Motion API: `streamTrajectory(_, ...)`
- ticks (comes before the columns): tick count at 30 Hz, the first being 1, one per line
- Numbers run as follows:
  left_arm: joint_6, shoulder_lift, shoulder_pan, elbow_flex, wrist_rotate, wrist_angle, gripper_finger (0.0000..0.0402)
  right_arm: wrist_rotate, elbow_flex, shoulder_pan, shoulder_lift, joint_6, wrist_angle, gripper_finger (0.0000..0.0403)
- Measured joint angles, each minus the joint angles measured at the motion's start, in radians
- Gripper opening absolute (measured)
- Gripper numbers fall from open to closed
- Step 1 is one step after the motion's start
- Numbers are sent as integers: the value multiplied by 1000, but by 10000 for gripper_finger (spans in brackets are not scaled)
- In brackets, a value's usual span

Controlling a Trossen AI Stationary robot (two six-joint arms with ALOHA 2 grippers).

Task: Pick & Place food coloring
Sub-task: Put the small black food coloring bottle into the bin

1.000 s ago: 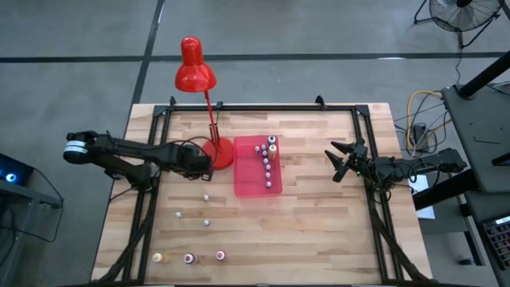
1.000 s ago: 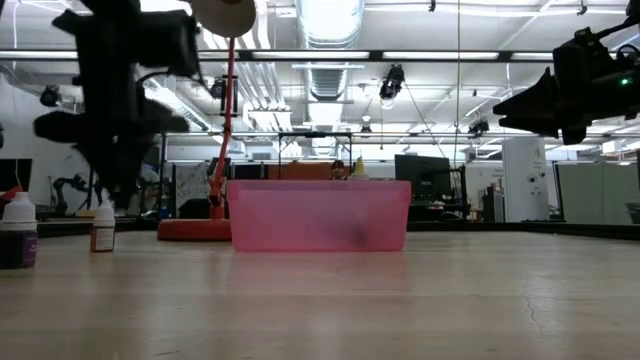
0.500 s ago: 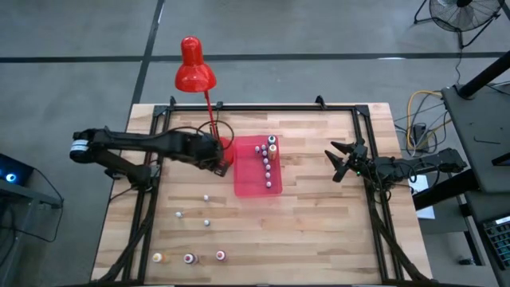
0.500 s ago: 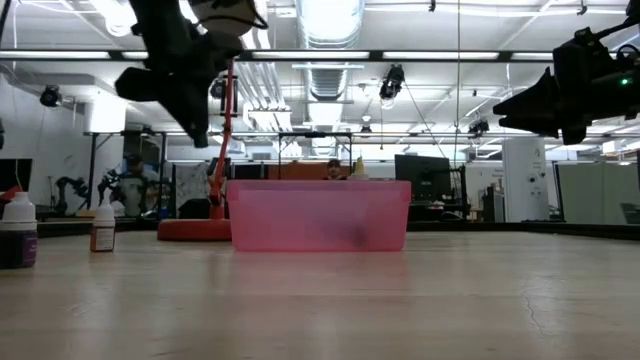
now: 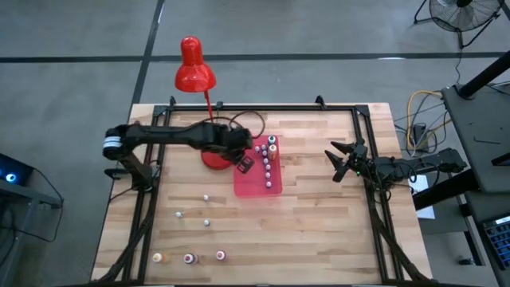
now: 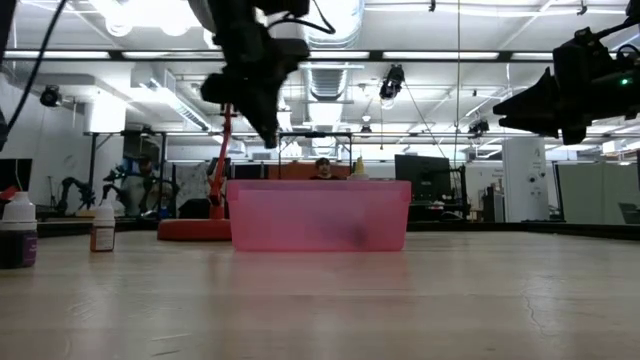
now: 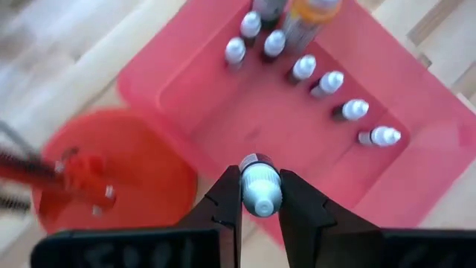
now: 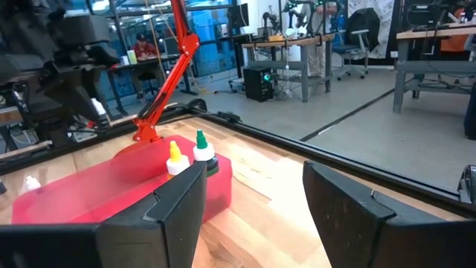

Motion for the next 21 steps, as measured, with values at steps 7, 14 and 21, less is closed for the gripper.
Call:
streamTrajectory(7, -31, 164, 33, 136, 2, 10, 36, 0, 0, 0, 0, 1, 0, 215)
streamTrajectory(14, -42, 286, 43, 173, 35, 82, 36, 0, 0, 0, 0, 0, 0, 215)
streamTrajectory(21, 36, 343, 45, 172, 26, 129, 36, 0, 0, 0, 0, 1, 0, 215)
